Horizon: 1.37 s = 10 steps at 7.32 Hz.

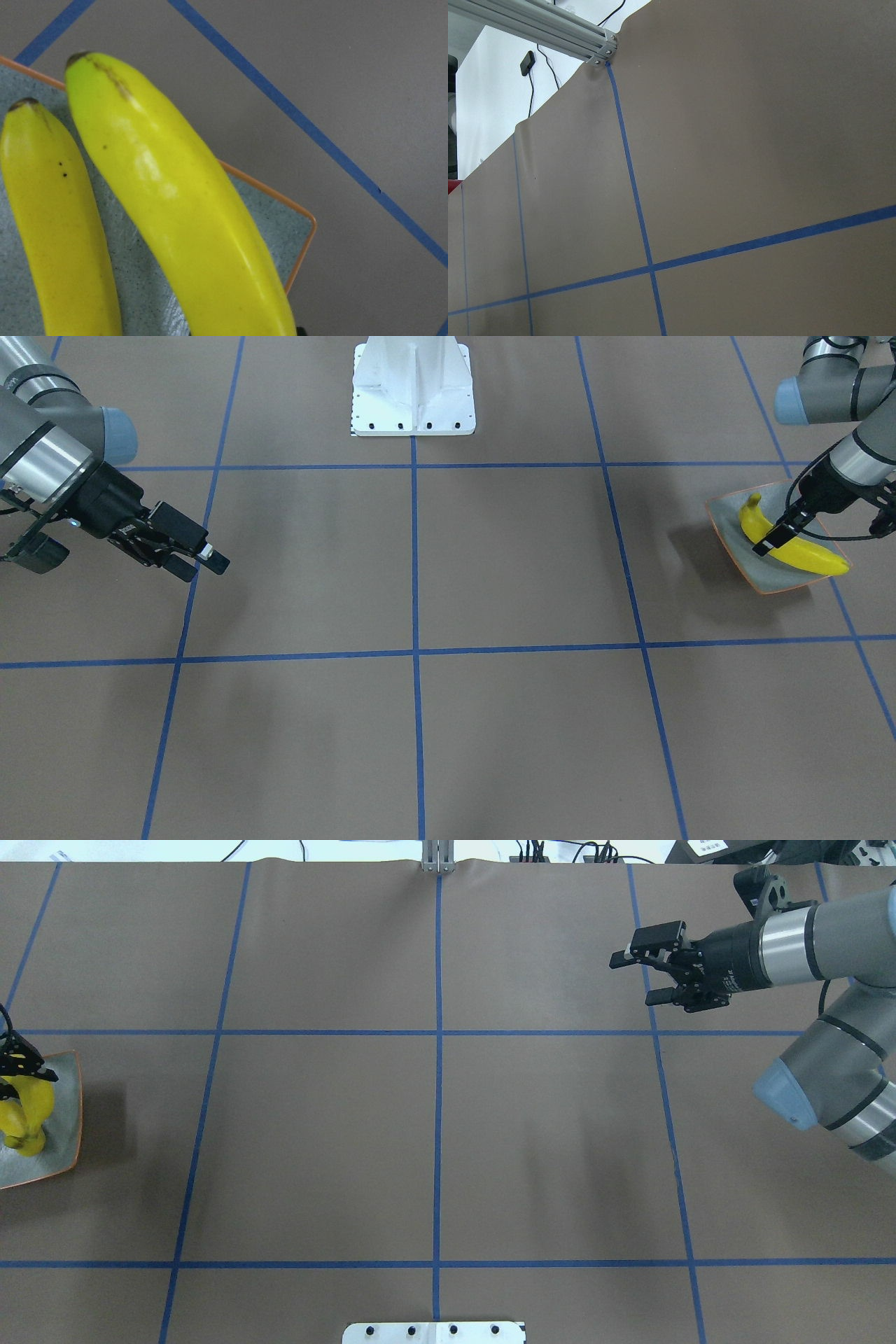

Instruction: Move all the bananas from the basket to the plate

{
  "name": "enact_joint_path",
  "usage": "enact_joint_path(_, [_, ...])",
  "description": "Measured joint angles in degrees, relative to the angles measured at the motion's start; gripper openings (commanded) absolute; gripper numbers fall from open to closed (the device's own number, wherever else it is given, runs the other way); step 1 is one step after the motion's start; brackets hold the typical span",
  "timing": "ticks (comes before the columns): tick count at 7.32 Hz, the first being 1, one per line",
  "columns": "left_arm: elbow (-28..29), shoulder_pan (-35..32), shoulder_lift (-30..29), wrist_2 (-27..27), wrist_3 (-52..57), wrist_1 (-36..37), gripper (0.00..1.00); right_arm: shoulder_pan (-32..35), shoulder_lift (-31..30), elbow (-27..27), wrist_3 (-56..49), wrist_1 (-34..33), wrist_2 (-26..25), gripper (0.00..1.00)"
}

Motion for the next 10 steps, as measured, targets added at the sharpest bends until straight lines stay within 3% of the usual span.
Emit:
enact_joint_path(2, [0.04,0.14,1.01,0.12,3.18,0.25,1.0,0.0,0.0,0.0,0.0,0.0,0.09,1.0])
enact_joint_path(8, [-1.28,-1.36,1.5,-0.51,8.36,0.27,1.0,0.35,-0.58,0.59,-0.17,0.0,0.48,1.0])
enact_joint_path(10, [-4.06,-3.62,1.21,-0.47,15.89,0.16,1.0,2.15,-4.6,0.76,-5.74,0.0,0.6,1.0])
